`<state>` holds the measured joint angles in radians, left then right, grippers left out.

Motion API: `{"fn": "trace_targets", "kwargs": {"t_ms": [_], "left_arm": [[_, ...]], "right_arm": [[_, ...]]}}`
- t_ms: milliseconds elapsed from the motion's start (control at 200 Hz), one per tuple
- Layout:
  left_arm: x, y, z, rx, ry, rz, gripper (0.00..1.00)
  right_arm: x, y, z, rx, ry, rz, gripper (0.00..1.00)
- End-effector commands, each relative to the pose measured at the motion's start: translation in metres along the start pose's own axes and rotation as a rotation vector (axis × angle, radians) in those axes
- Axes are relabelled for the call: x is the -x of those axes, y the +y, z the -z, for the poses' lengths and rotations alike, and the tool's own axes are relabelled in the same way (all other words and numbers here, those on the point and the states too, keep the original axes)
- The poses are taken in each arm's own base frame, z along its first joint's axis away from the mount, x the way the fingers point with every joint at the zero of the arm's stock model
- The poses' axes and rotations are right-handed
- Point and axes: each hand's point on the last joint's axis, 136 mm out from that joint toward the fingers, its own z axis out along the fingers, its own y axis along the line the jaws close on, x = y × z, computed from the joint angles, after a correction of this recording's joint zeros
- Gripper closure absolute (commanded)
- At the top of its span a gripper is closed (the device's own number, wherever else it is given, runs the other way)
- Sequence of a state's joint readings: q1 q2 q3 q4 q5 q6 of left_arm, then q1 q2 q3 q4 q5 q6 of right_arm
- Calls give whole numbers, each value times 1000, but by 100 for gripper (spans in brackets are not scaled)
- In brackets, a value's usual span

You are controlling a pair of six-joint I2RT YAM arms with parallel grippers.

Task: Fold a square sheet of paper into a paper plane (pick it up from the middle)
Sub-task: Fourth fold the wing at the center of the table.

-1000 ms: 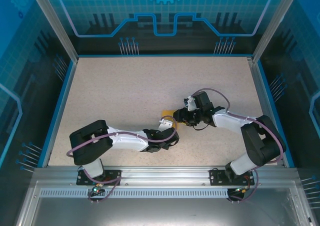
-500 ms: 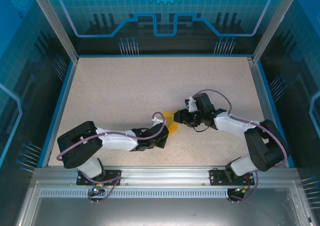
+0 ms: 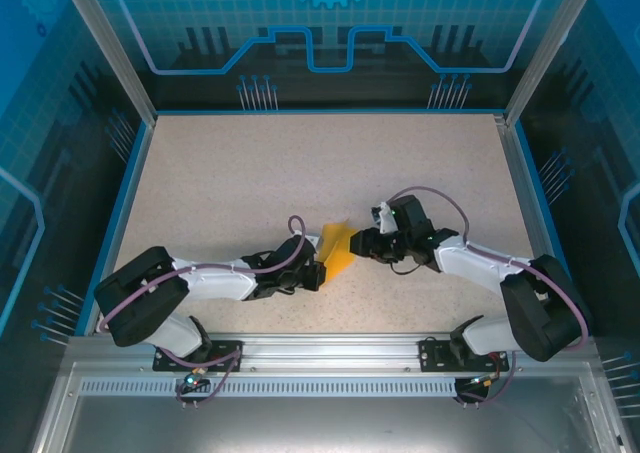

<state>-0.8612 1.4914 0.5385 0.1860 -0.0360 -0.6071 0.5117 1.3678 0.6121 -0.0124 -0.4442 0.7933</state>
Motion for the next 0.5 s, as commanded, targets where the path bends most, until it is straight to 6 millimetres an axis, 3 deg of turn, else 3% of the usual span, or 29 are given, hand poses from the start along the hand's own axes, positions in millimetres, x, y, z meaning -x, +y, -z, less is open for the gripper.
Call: {"fn": "trace_targets", "kwargs": {"t_ms": [0,160,495], "left_arm": [[-3,-5,-2,-59,13,57,93],[-7,-4,-7,-95,16,125,93],[-12,4,-8,-103,28,200,94]], "right_arm": [[-1,6,-6,8,0,16,56],[-5,10,-16,14,22,24,62],[-5,28,-39,70,66,50,85]]}}
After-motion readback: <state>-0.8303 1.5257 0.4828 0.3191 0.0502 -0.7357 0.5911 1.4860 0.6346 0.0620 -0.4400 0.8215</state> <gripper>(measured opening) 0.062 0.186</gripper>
